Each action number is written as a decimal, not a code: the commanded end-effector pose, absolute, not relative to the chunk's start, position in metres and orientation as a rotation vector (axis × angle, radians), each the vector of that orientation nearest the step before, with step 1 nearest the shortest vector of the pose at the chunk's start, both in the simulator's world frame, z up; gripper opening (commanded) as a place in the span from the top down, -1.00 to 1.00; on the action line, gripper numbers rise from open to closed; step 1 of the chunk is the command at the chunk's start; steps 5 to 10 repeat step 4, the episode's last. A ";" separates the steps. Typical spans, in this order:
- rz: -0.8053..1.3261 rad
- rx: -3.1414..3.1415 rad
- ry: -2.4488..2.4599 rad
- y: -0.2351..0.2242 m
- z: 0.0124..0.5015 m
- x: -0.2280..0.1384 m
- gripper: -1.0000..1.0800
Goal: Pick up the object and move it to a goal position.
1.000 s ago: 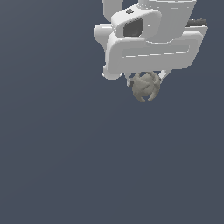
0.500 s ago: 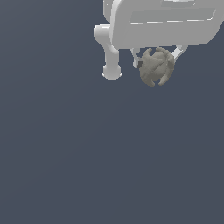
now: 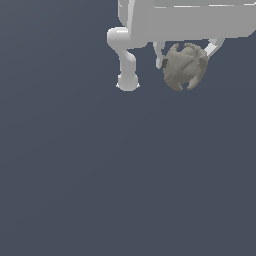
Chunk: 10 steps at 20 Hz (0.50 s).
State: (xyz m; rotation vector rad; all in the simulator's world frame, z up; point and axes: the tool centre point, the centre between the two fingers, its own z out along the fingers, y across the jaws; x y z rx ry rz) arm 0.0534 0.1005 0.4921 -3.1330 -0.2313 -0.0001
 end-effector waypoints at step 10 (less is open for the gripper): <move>0.000 -3.133 -0.231 0.101 0.495 0.054 1.00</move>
